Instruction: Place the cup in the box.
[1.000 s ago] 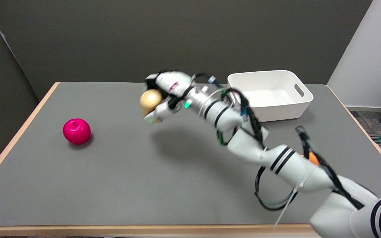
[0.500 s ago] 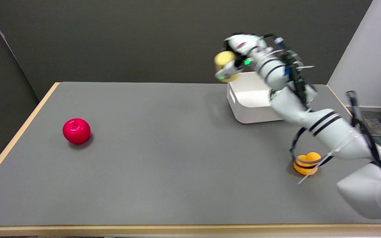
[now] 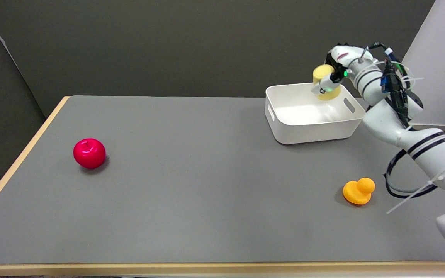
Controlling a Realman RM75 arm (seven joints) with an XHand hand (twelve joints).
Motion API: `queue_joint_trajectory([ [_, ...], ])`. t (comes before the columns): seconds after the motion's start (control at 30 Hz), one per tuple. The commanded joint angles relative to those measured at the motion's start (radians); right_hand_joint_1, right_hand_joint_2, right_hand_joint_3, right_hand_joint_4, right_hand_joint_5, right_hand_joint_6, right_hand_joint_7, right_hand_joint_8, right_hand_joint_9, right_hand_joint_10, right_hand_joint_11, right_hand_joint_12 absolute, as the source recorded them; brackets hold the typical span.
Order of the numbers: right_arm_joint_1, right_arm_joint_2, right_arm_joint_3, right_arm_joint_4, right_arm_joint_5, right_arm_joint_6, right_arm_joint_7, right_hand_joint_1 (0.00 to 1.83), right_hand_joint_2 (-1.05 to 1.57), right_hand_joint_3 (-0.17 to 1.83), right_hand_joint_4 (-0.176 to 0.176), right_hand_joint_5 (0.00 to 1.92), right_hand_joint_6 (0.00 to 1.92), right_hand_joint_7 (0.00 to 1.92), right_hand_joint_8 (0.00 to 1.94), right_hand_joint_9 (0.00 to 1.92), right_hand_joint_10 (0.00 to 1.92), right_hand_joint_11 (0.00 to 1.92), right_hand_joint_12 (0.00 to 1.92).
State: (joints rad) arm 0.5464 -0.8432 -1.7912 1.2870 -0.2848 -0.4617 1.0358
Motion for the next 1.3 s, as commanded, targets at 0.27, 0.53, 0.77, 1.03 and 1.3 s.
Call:
queue_joint_trajectory([
  [0.27,-0.071,-0.011,-0.043,-0.141,0.097,0.127,0.003,1.18,1.08,0.36,-0.111,0.61,1.49,0.86,1.4,0.82,1.43,0.81,1.92],
  [0.53,-0.103,-0.019,-0.017,-0.117,0.142,0.271,0.091,0.48,0.56,0.78,0.048,0.0,0.0,0.0,0.0,0.0,0.2,0.0,1.19],
  [0.77,-0.152,-0.022,-0.012,0.009,0.125,0.316,0.111,0.45,0.6,0.67,0.048,0.0,0.0,0.0,0.0,0.0,0.0,0.0,1.03],
  [1.03,-0.33,-0.086,0.099,0.344,0.025,0.413,0.113,0.47,0.62,0.63,0.027,0.0,0.0,0.0,0.0,0.0,0.0,0.0,0.72],
  [1.3,-0.491,-0.204,0.124,0.437,0.081,0.665,0.113,0.43,0.66,0.67,-0.005,0.0,0.0,0.0,0.0,0.0,0.0,0.0,0.59],
])
